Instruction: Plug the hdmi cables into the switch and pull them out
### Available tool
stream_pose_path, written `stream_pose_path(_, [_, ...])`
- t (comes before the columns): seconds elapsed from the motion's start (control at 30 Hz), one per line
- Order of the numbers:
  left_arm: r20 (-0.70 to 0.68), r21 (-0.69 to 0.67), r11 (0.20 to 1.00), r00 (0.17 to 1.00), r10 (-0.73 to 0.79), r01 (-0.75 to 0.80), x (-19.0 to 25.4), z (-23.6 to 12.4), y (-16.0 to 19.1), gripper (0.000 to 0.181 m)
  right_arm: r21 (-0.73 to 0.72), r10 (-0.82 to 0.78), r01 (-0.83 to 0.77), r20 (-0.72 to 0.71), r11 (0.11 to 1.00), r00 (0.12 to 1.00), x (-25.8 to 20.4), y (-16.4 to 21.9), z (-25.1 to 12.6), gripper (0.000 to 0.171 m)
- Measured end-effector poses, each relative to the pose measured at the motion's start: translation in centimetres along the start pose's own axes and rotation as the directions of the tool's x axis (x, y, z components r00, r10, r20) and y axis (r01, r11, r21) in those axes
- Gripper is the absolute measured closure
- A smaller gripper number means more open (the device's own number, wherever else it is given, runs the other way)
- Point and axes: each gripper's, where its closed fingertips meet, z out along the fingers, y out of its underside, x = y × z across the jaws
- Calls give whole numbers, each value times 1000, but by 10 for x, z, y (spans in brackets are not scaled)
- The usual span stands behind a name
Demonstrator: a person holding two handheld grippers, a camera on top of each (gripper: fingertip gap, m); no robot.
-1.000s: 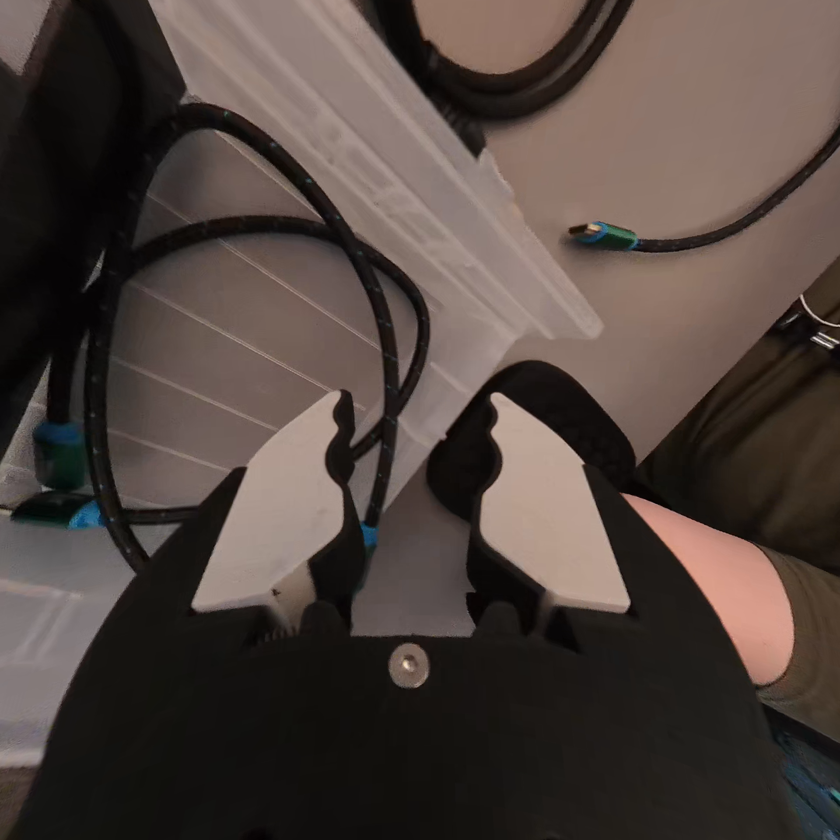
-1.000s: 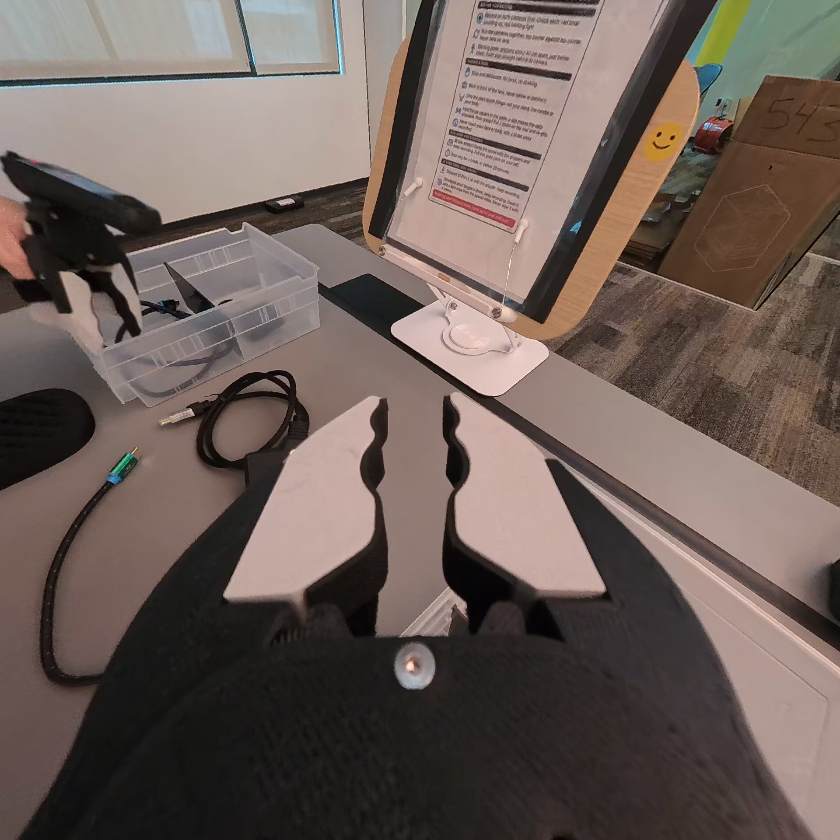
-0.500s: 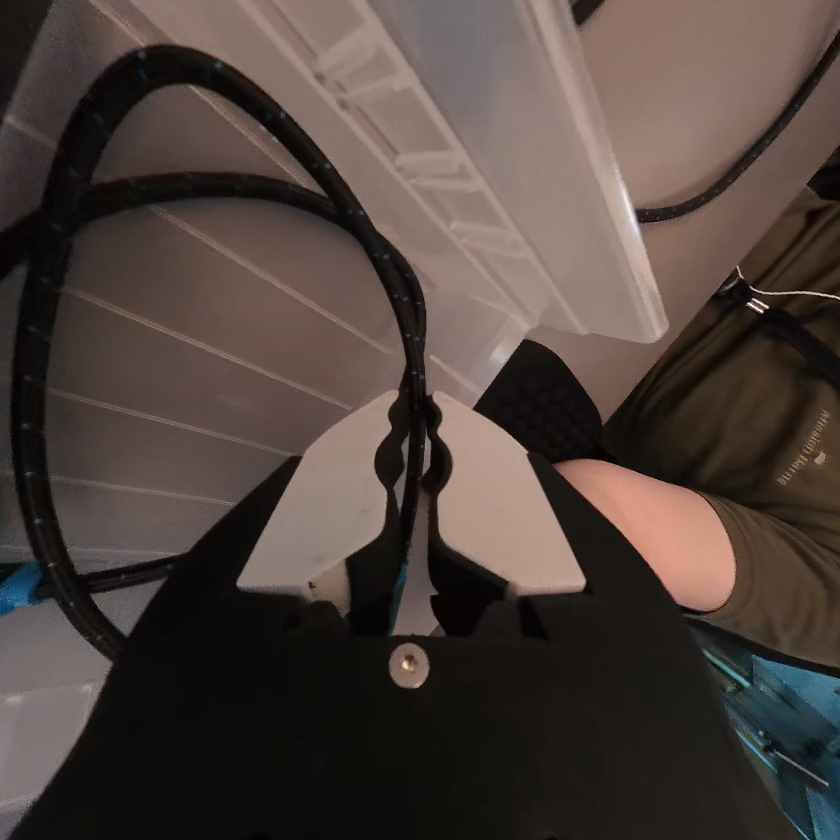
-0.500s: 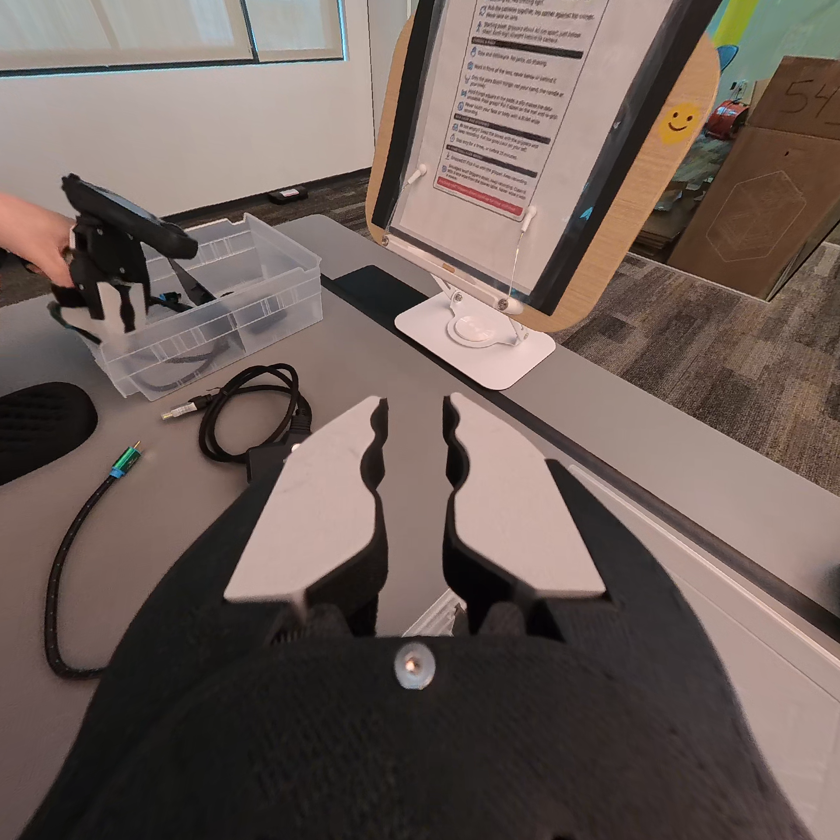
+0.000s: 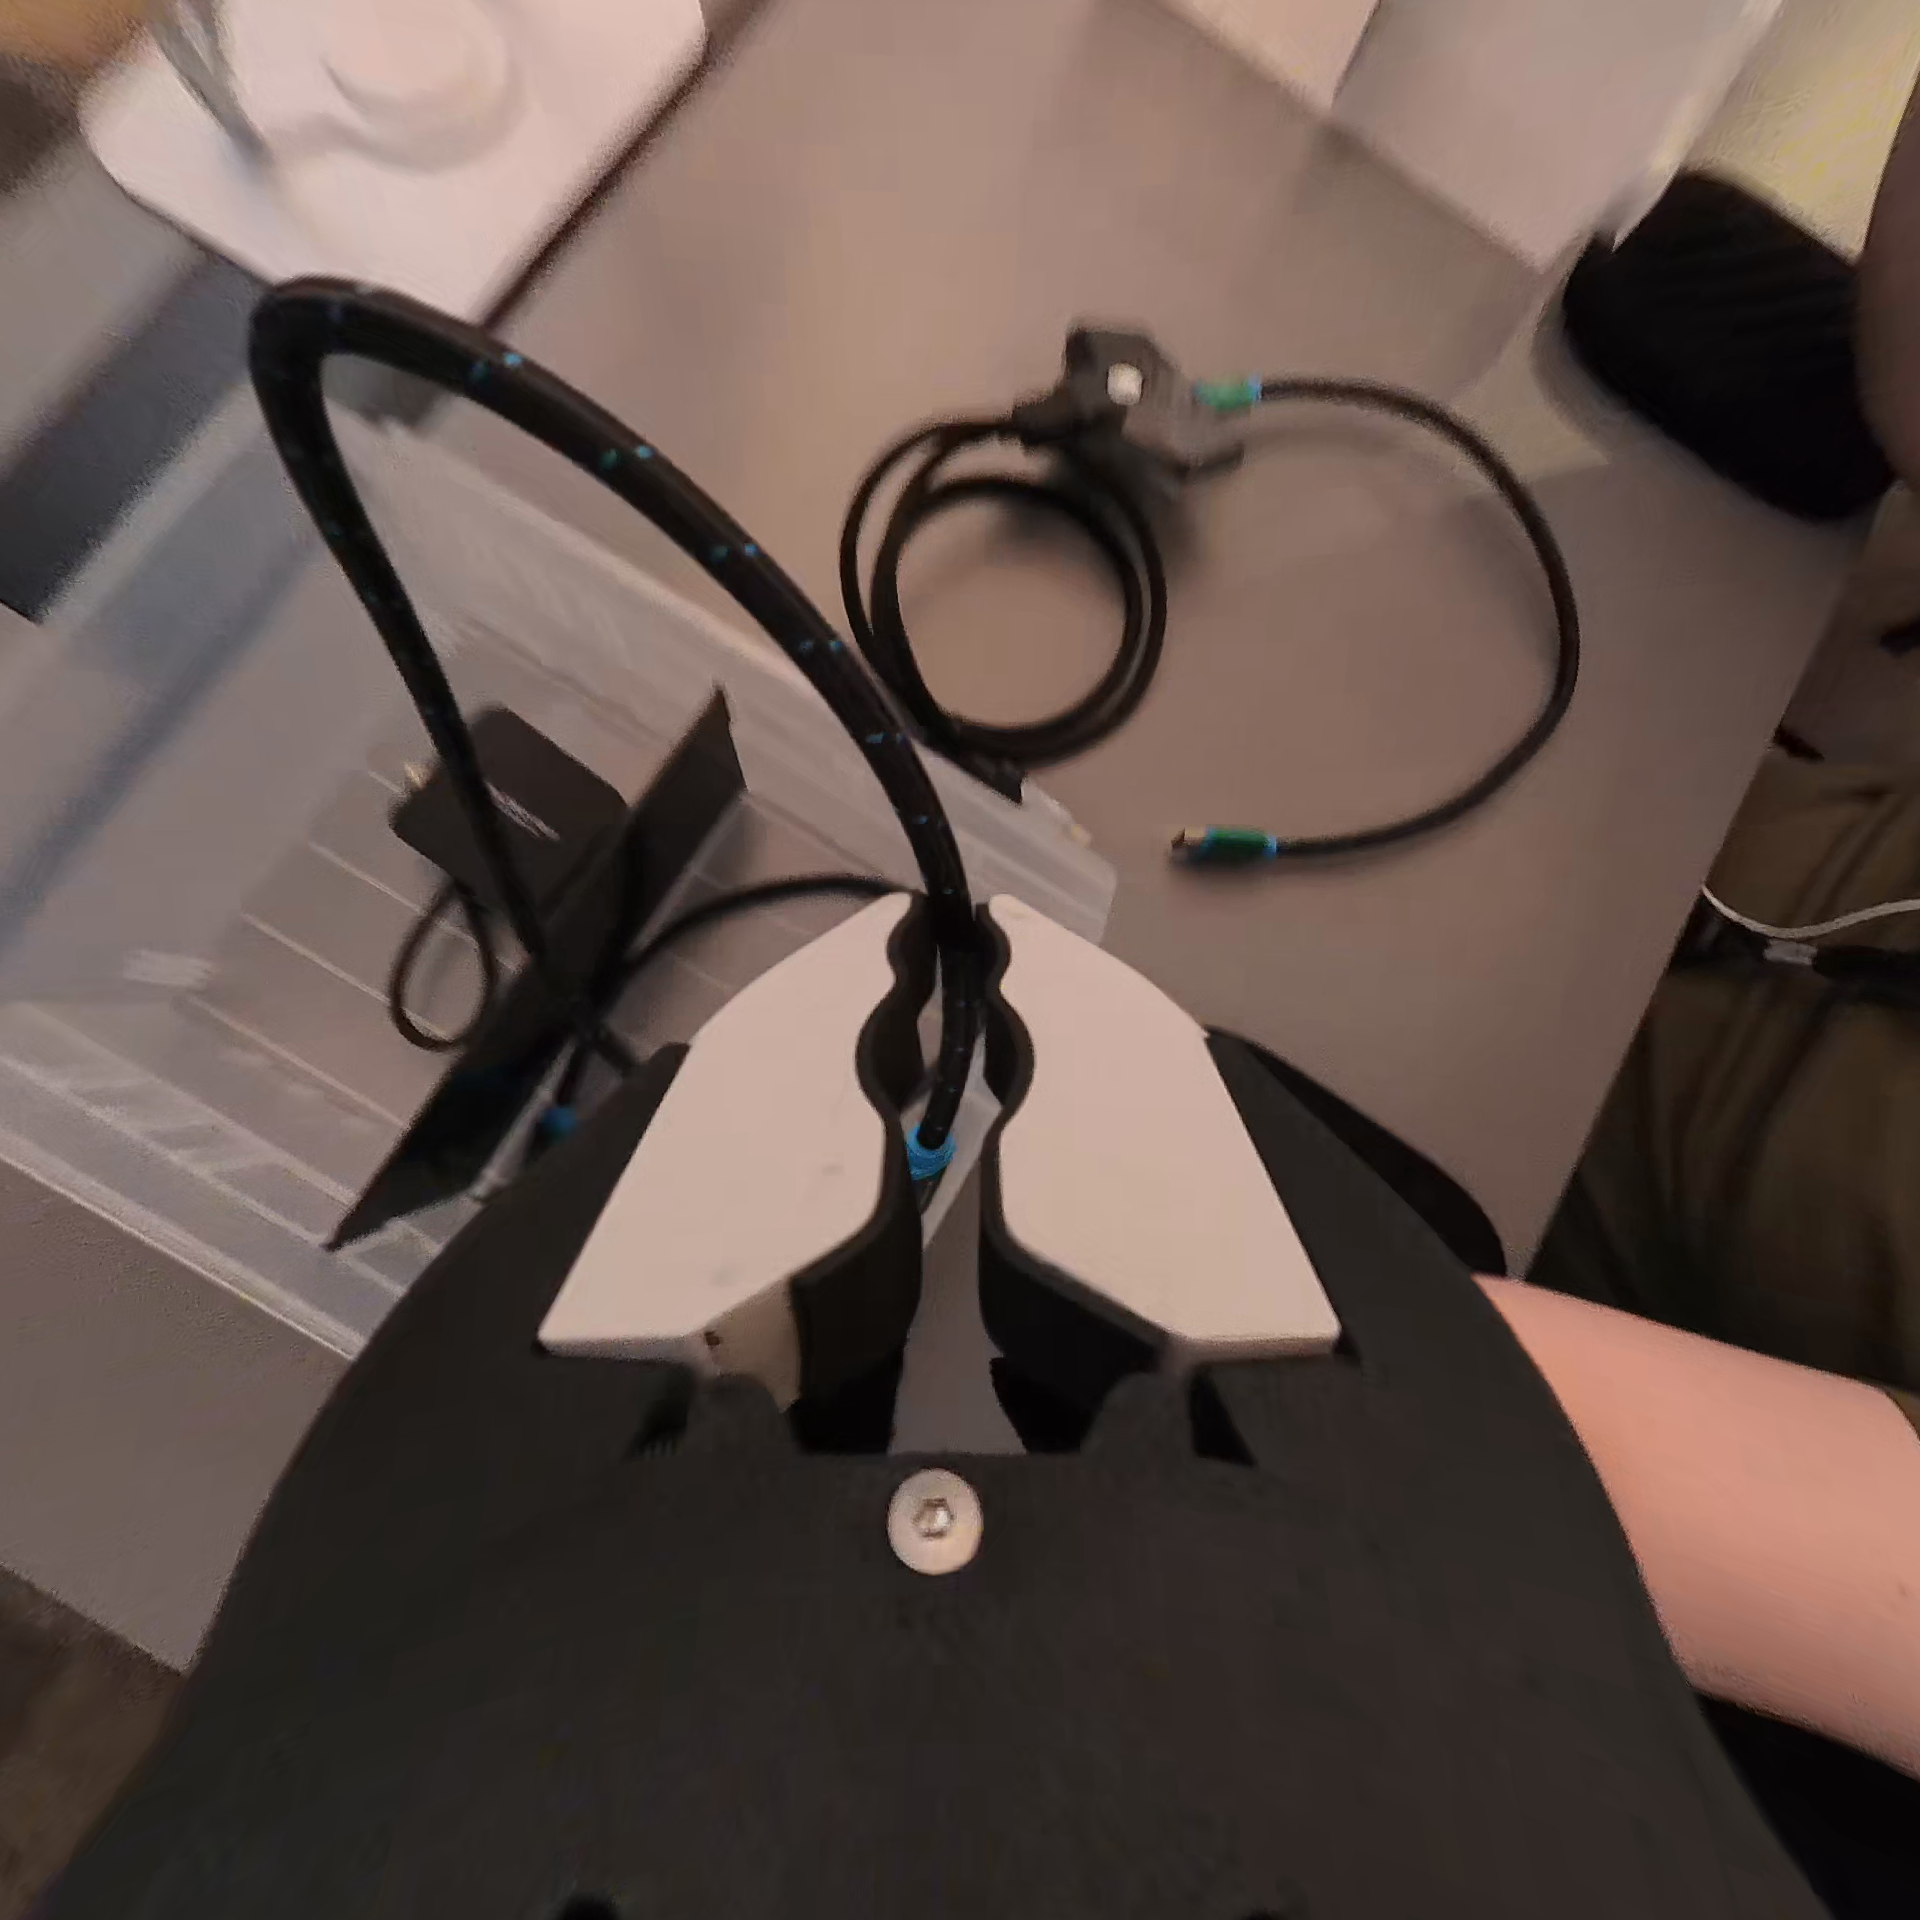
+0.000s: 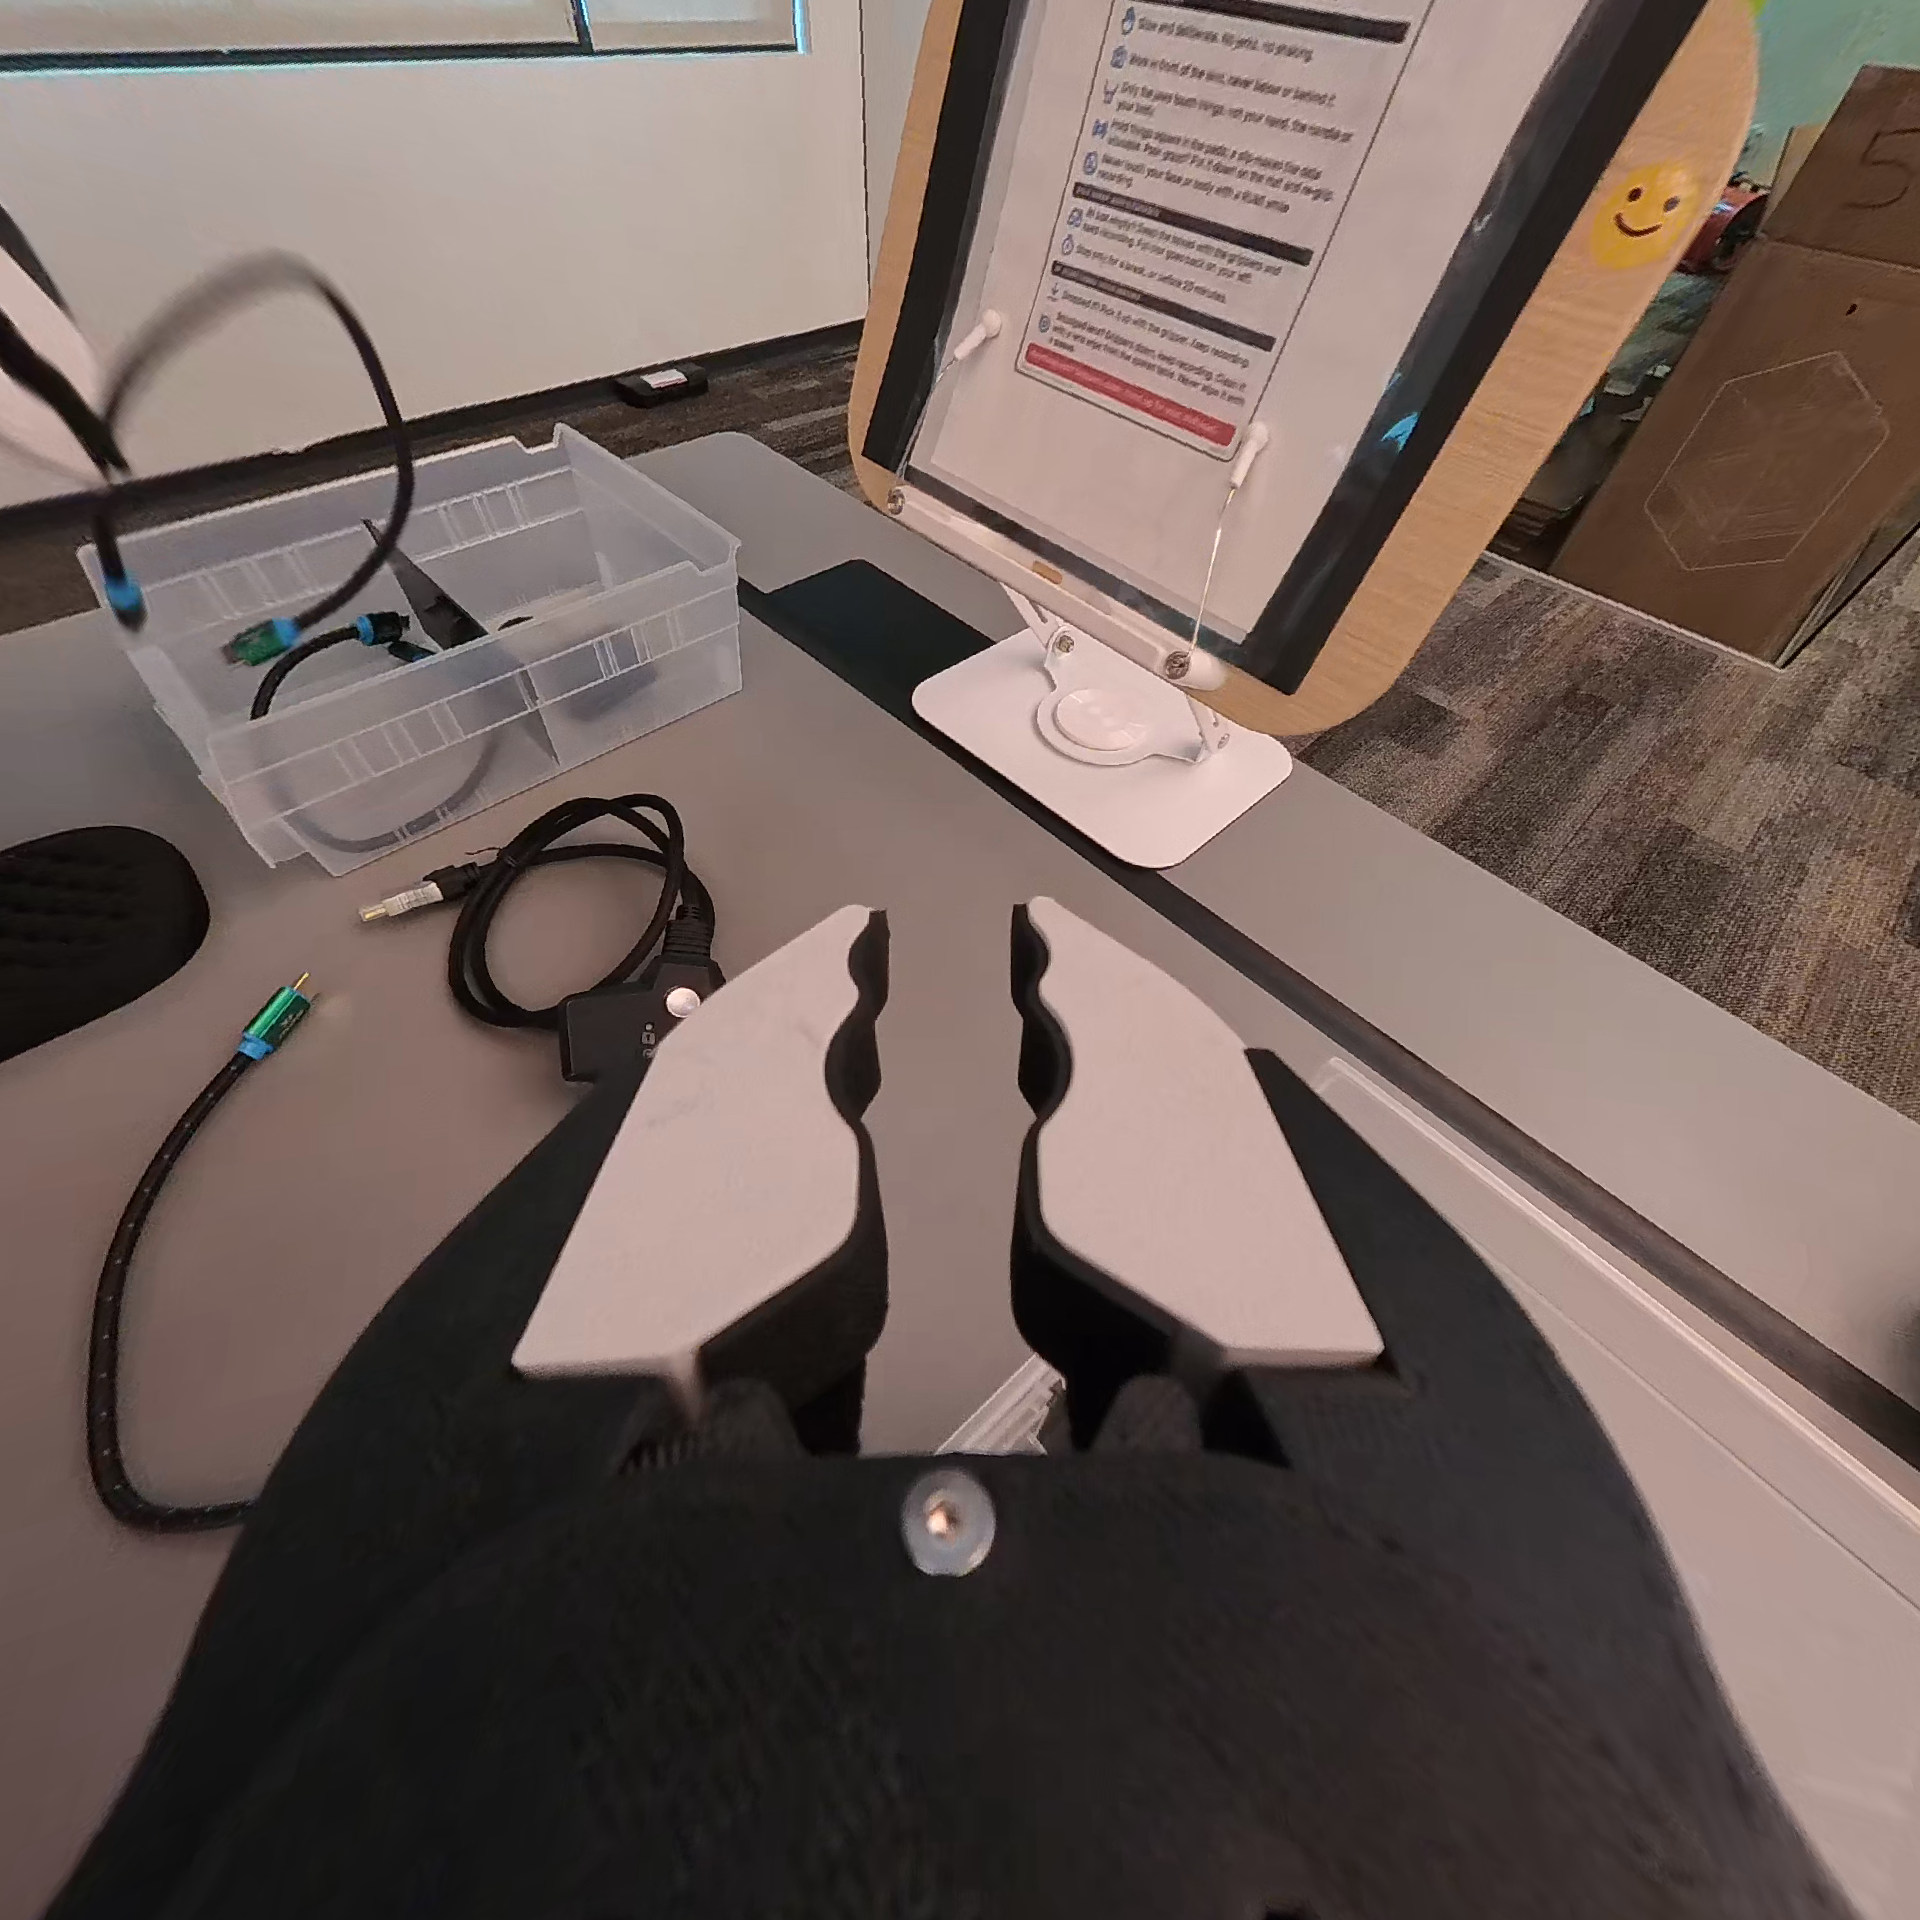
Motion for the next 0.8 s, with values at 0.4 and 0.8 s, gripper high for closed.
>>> stream_pose_path(0.4, [-108,411,815,866,489,-409,119,-34,-87,174,35,-70,61,449,998,891,-109,-4,42,145])
stream_pose_path(0.8, [-350,465,733,657,667,-496,193,-7,-97,173,101,-378,442,702,892,603,-232,54,85,133])
